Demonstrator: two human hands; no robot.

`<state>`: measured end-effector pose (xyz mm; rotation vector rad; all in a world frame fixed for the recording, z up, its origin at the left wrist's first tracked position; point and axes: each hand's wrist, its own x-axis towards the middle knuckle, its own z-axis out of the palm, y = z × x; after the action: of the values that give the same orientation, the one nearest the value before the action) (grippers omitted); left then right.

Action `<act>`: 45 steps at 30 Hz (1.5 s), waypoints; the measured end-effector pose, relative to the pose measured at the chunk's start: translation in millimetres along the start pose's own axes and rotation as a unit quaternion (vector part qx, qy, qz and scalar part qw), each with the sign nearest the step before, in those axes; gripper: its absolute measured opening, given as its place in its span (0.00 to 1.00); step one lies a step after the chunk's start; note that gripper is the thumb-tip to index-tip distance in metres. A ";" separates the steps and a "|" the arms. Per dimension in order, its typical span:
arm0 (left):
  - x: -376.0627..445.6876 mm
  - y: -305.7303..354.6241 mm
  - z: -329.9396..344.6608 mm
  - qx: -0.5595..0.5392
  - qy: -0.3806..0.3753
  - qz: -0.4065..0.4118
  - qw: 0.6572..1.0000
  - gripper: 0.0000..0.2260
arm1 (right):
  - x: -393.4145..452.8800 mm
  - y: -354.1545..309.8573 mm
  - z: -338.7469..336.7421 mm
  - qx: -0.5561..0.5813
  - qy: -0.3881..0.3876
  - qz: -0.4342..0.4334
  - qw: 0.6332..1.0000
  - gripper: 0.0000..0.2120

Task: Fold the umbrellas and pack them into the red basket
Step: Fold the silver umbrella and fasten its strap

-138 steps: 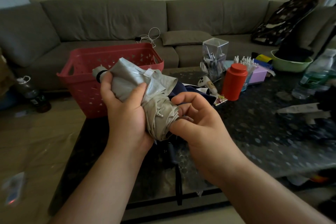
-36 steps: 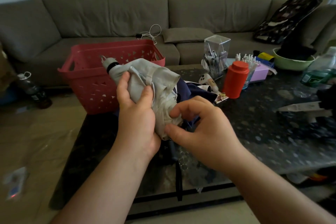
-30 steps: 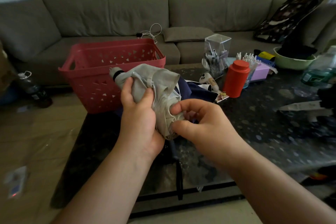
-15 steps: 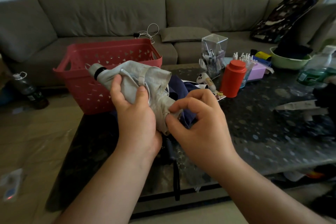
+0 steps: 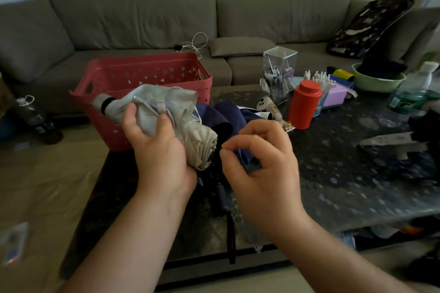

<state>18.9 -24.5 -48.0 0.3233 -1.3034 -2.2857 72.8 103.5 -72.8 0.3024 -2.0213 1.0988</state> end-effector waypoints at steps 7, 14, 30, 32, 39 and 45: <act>-13.7 -7.5 -0.9 0.031 -0.073 0.072 0.994 0.24 | 5.2 -7.8 6.3 0.059 -0.093 0.179 0.978 0.07; -13.7 -4.9 1.3 0.038 -0.101 0.092 0.990 0.25 | 14.3 -5.6 0.8 0.206 -0.158 0.304 0.917 0.05; -7.9 1.0 6.0 -0.093 -0.128 -0.121 0.980 0.22 | 22.8 -3.3 -7.2 0.374 -0.194 0.515 0.746 0.09; -6.0 2.5 5.5 -0.116 -0.131 -0.142 0.974 0.21 | 21.9 -2.3 -8.6 0.397 -0.211 0.492 0.746 0.08; 11.7 -0.3 -3.9 -0.163 -0.193 -0.246 0.936 0.24 | 23.0 -21.6 -15.2 0.319 -0.169 0.312 0.879 0.07; 6.4 -3.1 -1.9 -0.148 -0.213 -0.229 0.938 0.30 | 22.5 -25.8 -13.3 0.344 -0.225 0.404 0.817 0.23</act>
<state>13.3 -27.9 -51.4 0.0188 -1.1295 -3.0340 79.1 102.2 -36.7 0.0325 -2.1111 2.5127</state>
